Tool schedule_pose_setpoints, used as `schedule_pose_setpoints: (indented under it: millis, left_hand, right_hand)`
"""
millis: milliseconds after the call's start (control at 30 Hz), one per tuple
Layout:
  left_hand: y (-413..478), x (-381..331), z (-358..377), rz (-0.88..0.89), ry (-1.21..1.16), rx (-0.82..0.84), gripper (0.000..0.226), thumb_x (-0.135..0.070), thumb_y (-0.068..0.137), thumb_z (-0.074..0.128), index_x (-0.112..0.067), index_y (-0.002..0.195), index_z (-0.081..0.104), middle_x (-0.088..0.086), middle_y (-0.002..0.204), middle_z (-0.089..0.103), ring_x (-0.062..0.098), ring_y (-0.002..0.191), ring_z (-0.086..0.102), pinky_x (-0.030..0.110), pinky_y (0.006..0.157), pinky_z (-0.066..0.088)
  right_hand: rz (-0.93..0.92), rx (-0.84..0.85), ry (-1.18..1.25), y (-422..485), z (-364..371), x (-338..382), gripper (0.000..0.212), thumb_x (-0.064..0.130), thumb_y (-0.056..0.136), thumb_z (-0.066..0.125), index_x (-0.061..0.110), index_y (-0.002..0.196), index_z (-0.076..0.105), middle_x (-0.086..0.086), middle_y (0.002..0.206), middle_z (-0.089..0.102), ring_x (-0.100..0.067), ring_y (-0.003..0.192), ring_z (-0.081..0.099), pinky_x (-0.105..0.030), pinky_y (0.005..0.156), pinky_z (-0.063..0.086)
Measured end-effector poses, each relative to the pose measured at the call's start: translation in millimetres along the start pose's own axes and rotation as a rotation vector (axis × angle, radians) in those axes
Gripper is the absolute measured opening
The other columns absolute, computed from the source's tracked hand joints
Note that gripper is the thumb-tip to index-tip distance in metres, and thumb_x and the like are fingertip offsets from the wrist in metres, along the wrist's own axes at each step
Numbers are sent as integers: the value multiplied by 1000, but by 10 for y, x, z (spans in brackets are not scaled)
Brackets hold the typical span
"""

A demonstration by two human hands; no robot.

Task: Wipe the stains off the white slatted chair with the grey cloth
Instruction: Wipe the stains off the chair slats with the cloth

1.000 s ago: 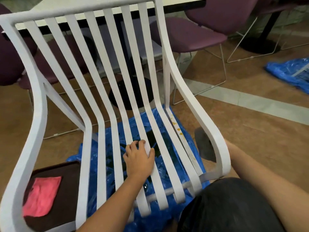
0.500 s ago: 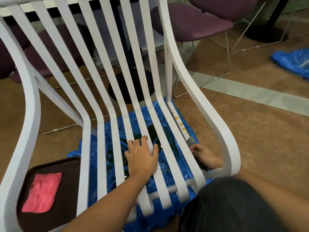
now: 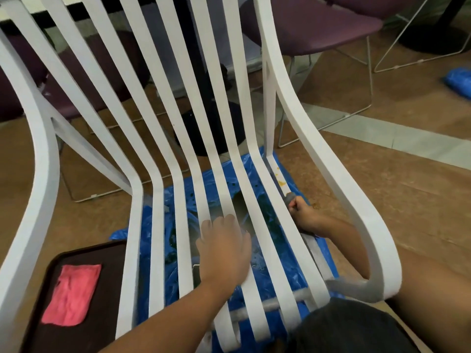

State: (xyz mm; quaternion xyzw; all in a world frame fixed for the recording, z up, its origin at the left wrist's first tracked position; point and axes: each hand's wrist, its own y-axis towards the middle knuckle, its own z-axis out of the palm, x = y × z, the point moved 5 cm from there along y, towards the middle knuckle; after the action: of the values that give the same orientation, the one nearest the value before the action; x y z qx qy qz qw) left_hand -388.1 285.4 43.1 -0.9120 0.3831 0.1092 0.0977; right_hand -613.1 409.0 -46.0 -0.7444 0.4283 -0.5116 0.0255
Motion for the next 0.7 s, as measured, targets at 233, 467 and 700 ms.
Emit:
schedule_pose_setpoints:
  millis: [233, 467, 700]
  left_hand:
    - [-11, 13, 6, 3, -8, 31, 53, -60, 97, 31, -35, 143, 29, -12, 148, 35, 23, 145, 15, 48, 113, 32]
    - [8, 2, 14, -17, -3, 61, 61, -67, 90, 16, -39, 143, 26, -16, 150, 30, 21, 148, 10, 48, 115, 30]
    - [32, 4, 25, -41, -33, 75, 60, -67, 90, 19, -42, 143, 24, -20, 151, 30, 18, 149, 4, 48, 117, 27]
  right_hand:
    - [-17, -70, -24, 739, -108, 251, 7, 7, 99, 38, 14, 99, 41, -4, 81, 47, -19, 75, 44, -31, 63, 37]
    - [-44, -152, 23, 1213, -230, 518, 7, 5, 100, 41, 11, 99, 44, -3, 79, 45, -13, 69, 40, -22, 57, 31]
    - [-54, -115, -43, 1557, -309, 665, 15, 7, 100, 47, 19, 93, 46, -1, 86, 47, -13, 75, 45, -13, 61, 31]
